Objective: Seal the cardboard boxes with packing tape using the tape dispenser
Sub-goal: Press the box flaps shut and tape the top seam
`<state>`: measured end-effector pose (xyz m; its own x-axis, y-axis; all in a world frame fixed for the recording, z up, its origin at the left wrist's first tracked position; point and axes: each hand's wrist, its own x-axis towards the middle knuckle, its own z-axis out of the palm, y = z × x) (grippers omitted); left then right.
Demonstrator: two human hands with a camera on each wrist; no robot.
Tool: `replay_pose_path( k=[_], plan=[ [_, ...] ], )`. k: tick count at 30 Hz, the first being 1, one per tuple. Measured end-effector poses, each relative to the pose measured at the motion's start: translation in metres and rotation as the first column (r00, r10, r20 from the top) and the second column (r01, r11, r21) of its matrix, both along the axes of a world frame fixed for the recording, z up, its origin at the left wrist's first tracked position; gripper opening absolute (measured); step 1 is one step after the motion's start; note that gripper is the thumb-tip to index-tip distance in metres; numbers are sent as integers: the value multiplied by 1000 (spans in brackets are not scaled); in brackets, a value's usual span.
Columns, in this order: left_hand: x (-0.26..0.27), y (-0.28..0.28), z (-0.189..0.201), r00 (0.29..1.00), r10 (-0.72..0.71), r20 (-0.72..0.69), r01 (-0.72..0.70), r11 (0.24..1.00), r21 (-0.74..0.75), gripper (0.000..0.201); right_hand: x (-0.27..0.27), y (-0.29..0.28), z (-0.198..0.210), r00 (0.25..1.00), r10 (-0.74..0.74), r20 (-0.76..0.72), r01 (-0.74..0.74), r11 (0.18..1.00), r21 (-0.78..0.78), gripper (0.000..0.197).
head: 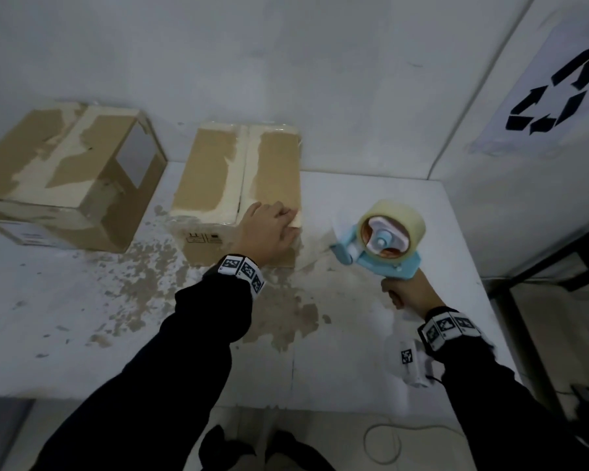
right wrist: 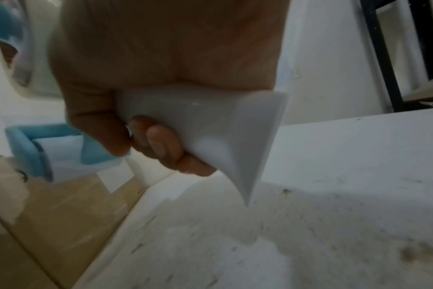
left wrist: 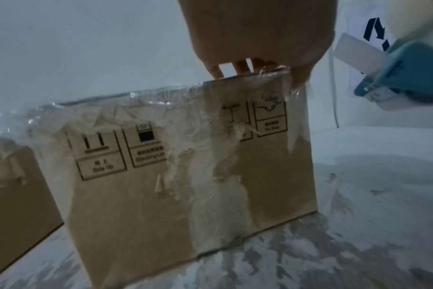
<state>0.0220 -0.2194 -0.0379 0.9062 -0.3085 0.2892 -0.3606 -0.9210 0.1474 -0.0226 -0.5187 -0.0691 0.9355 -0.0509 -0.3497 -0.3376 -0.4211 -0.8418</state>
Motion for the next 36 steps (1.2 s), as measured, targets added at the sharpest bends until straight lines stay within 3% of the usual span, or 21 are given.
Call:
replay_pose_path(
  k=[2, 5, 10, 12, 17, 21, 23, 26, 30, 34, 36],
  plan=[
    [-1, -4, 6, 999, 30, -30, -30, 1000, 3, 56, 1, 6, -3, 998, -63, 14, 62, 997, 55, 32],
    [0, -13, 11, 994, 79, -81, -71, 993, 98, 44, 4, 18, -10, 986, -167, -6, 167, 979, 120, 29],
    [-1, -23, 17, 983, 151, -103, -128, 970, 205, 37, 11, 38, -13, 981, -184, -55, 191, 966, 175, 19],
    [-1, -26, 21, 976, 174, -130, -143, 966, 216, 37, 15, 47, -10, 980, -182, -80, 195, 958, 211, 25],
    [-5, -16, 25, 961, 143, -238, -130, 989, 67, 38, 29, 64, -9, 957, -229, -179, 270, 928, 257, 23],
    [-14, 11, 23, 923, 8, -385, -35, 997, -62, 50, 40, 75, -14, 927, -282, -247, 354, 877, 326, 19],
    [-20, 27, 18, 956, 5, -295, -30, 996, -82, 51, 44, 80, -19, 914, -303, -270, 385, 857, 342, 21],
    [-28, 54, 11, 973, 202, -109, -207, 978, -29, 51, 47, 89, -27, 897, -332, -291, 422, 839, 345, 32],
    [-34, 74, 4, 937, 238, -257, -206, 967, 148, 54, 47, 101, -29, 892, -328, -310, 428, 832, 353, 27],
    [-32, 70, 0, 939, 285, -194, -247, 949, 197, 68, 48, 103, -33, 881, -342, -328, 444, 837, 319, 36],
    [-31, 68, -2, 939, 292, -180, -251, 943, 218, 73, 48, 101, -35, 877, -340, -340, 446, 840, 309, 31]
  ],
)
